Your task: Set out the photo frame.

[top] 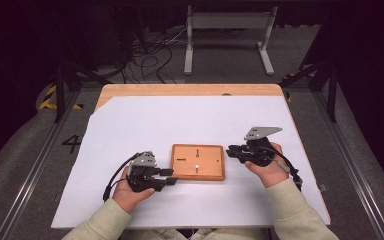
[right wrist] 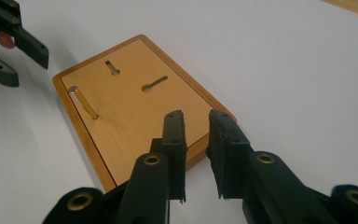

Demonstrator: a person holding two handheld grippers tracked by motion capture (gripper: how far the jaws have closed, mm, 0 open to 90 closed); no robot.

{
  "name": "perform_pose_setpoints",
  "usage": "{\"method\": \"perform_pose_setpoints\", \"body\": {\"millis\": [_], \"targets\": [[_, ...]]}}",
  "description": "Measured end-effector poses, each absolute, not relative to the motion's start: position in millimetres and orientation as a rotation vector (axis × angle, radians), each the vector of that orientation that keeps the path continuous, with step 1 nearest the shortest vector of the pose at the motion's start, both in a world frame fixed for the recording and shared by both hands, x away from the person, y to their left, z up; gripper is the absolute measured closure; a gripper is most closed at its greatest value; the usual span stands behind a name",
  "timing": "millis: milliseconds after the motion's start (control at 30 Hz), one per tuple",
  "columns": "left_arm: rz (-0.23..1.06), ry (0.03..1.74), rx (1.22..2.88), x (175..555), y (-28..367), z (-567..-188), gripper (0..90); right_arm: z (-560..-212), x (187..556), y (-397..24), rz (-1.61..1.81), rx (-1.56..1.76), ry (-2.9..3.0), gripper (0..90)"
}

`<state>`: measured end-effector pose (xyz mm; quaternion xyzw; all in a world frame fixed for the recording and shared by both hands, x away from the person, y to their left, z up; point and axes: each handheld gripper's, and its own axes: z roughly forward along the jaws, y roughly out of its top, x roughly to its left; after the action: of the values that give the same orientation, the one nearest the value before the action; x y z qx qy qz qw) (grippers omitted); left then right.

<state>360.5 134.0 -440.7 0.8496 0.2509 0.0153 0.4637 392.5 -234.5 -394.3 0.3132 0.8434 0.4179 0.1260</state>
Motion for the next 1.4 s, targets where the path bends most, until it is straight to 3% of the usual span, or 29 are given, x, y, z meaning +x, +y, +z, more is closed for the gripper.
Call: {"method": "perform_pose_setpoints", "body": {"millis": [367,600,767,833,1000,1167,1400], "targets": [[0.208,0.655,1.969,380,146,-417,42.0,-399,384,-252,1.316,0.885,2.367,59.9],[0.202,0.641,1.964,393,134,-412,41.8,-401,384,-256,1.326,0.892,2.361,54.8],[0.165,0.616,1.969,399,126,-415,42.0,-400,385,-260,1.327,0.905,2.35,54.7],[0.11,0.585,1.98,398,121,-416,46.4,-400,385,-262,1.331,0.912,2.338,54.5],[0.048,0.492,1.98,396,107,-420,43.5,-400,385,-267,1.355,0.923,2.324,55.2],[0.019,0.436,1.996,393,93,-429,41.6,-400,384,-269,1.372,0.927,2.318,56.6],[0.001,0.411,2.023,390,78,-441,46.5,-401,382,-270,1.386,0.938,2.326,61.8]]}}
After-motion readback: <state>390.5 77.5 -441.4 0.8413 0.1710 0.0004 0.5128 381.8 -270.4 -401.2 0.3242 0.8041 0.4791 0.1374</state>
